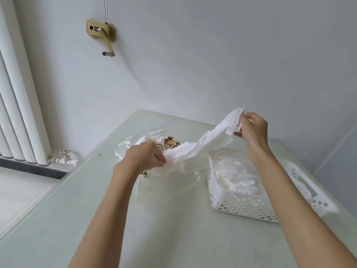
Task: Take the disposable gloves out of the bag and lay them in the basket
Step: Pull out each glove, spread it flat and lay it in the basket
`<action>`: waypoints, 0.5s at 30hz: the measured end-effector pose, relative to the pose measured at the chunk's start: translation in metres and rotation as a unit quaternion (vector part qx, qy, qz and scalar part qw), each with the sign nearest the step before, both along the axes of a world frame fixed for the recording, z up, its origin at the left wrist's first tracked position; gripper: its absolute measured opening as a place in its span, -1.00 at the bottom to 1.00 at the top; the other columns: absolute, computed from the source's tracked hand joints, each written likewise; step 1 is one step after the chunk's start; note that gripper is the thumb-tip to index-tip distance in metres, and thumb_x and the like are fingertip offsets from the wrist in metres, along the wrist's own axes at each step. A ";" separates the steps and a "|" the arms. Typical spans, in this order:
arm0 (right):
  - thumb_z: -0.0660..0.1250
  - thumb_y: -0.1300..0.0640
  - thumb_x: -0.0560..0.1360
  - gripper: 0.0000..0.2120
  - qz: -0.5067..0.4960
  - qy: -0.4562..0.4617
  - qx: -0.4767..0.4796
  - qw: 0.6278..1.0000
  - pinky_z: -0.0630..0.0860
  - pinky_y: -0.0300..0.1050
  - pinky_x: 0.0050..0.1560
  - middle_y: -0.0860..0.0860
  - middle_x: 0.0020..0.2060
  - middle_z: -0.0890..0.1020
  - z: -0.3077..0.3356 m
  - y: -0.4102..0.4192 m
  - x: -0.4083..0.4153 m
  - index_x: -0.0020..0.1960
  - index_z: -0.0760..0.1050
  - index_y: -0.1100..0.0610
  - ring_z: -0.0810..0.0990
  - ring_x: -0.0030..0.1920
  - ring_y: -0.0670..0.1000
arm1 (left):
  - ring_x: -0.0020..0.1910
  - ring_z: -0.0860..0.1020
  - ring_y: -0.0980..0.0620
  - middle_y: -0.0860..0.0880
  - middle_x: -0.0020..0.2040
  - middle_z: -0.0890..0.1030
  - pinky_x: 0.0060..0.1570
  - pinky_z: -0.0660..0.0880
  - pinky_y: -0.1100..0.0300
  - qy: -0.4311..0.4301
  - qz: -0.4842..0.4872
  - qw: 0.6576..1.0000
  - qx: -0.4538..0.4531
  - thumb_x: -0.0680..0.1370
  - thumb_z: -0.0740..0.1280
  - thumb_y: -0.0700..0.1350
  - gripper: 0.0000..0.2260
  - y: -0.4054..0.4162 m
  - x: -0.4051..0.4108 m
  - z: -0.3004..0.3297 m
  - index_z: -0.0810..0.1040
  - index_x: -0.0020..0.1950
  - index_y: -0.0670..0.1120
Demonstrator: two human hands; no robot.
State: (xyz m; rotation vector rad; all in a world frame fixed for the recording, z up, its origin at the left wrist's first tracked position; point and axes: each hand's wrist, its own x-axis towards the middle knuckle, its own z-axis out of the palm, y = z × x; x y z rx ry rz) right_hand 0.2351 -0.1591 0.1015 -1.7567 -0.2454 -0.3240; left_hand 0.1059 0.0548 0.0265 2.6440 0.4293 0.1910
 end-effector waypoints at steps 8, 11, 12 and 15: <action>0.15 0.24 0.60 -0.79 0.248 0.086 0.063 0.963 0.48 -0.34 -0.33 -0.03 -0.28 0.58 0.029 -0.027 -0.021 -0.09 0.54 0.14 0.55 -0.30 -0.12 | 0.18 0.53 0.20 0.21 0.15 0.58 0.18 0.47 0.12 -0.233 -0.048 0.951 -0.196 0.52 0.28 0.22 -0.68 -0.021 -0.005 0.047 0.56 0.18 0.11; 0.15 0.24 0.60 -0.81 0.297 0.086 0.021 0.951 0.47 -0.34 -0.34 -0.02 -0.27 0.56 0.036 -0.031 -0.029 -0.06 0.53 0.15 0.53 -0.28 -0.09 | 0.36 0.36 0.22 0.16 0.38 0.40 0.19 0.39 0.34 -0.162 -0.158 0.934 -0.276 0.39 0.30 0.28 -0.33 -0.056 0.006 0.070 0.30 0.46 0.08; 0.16 0.22 0.60 -0.82 0.304 0.081 0.009 0.949 0.48 -0.33 -0.32 -0.02 -0.26 0.59 0.036 -0.032 -0.033 -0.03 0.54 0.16 0.55 -0.27 -0.09 | 0.32 0.40 0.23 0.15 0.36 0.41 0.14 0.39 0.41 -0.138 -0.183 0.931 -0.285 0.42 0.33 0.24 -0.34 -0.065 0.011 0.075 0.26 0.47 0.07; 0.17 0.21 0.61 -0.80 0.296 0.042 -0.022 0.954 0.50 -0.31 -0.30 -0.02 -0.25 0.63 0.036 -0.045 -0.038 0.00 0.57 0.13 0.59 -0.28 -0.10 | 0.01 0.60 0.21 0.10 0.09 0.63 -0.10 0.49 0.39 -0.100 -0.220 0.924 -0.295 0.53 0.35 0.10 -0.62 -0.084 0.027 0.087 0.47 0.30 0.00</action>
